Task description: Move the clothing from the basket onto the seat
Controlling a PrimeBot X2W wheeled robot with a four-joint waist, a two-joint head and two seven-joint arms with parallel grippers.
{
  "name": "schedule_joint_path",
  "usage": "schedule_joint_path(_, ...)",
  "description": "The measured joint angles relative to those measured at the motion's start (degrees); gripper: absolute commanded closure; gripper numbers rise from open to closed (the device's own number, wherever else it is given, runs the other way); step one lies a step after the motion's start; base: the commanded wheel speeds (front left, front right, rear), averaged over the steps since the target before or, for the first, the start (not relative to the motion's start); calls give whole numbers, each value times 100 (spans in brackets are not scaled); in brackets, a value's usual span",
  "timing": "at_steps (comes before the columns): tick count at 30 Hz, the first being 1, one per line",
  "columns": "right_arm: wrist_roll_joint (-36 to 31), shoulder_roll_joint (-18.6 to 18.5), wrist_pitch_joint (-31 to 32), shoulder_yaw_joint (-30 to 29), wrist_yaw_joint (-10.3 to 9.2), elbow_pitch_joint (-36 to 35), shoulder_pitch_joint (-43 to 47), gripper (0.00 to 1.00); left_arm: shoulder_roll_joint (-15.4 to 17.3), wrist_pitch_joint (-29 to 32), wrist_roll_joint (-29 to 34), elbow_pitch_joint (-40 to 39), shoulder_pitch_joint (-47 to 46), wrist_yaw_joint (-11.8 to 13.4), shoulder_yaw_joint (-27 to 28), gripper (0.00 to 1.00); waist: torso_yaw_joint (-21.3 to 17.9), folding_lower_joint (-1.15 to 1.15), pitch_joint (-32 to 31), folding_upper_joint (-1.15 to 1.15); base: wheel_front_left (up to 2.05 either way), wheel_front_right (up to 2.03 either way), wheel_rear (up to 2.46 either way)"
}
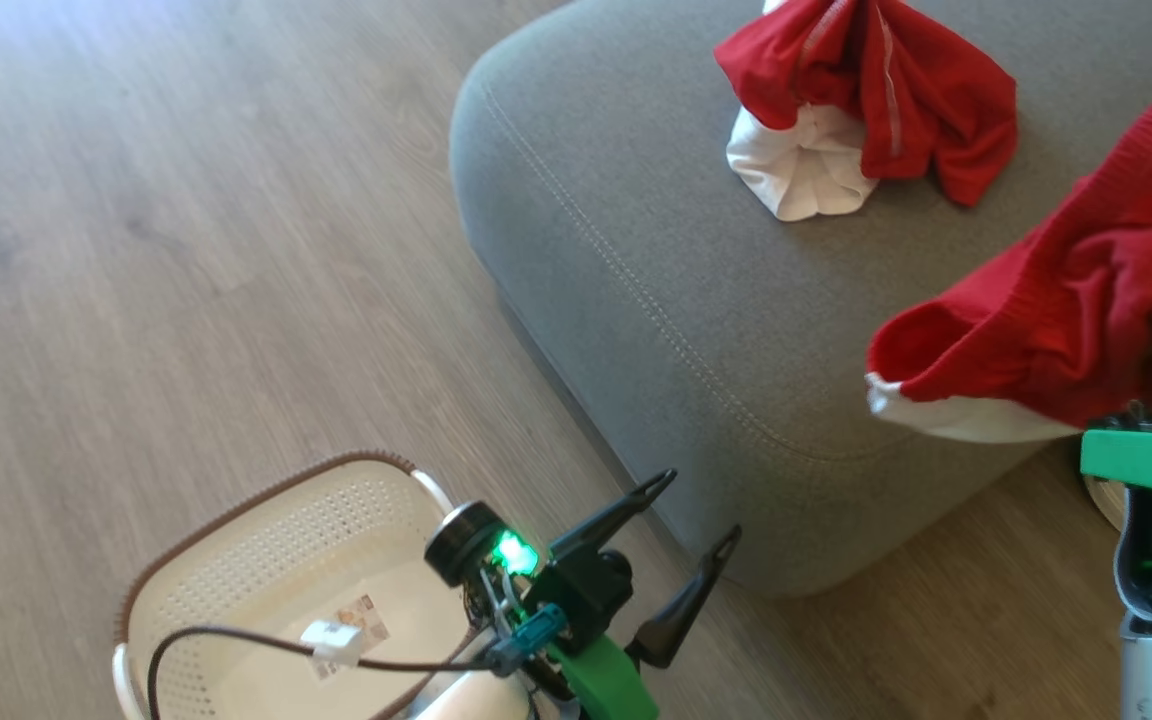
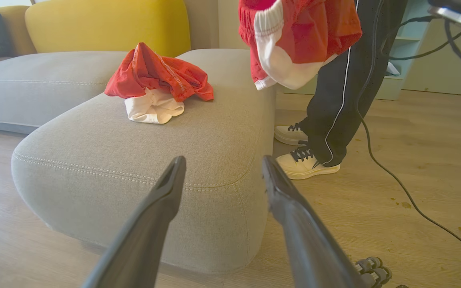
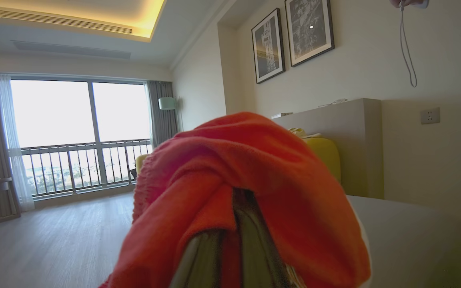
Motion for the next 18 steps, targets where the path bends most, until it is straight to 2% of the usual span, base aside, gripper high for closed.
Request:
schedule_joint_path(11, 91, 44, -1, -250, 0, -119, 130, 100, 4, 0, -62, 100, -218, -78, -156, 0, -116, 0, 171, 0, 0, 0, 0)
schedule_joint_path(14, -64, 41, -1, -231, 0, -93, 129, 100, 4, 0, -64, 122, -213, -74, -153, 0, -106, 0, 152, 0, 0, 0, 0)
schedule_joint_path(18, -166, -191, -1, -137, 0, 118, 34, 100, 3, 0, -45, 133, -206, -40, -125, 0, -103, 0, 228, 0, 0, 0, 0)
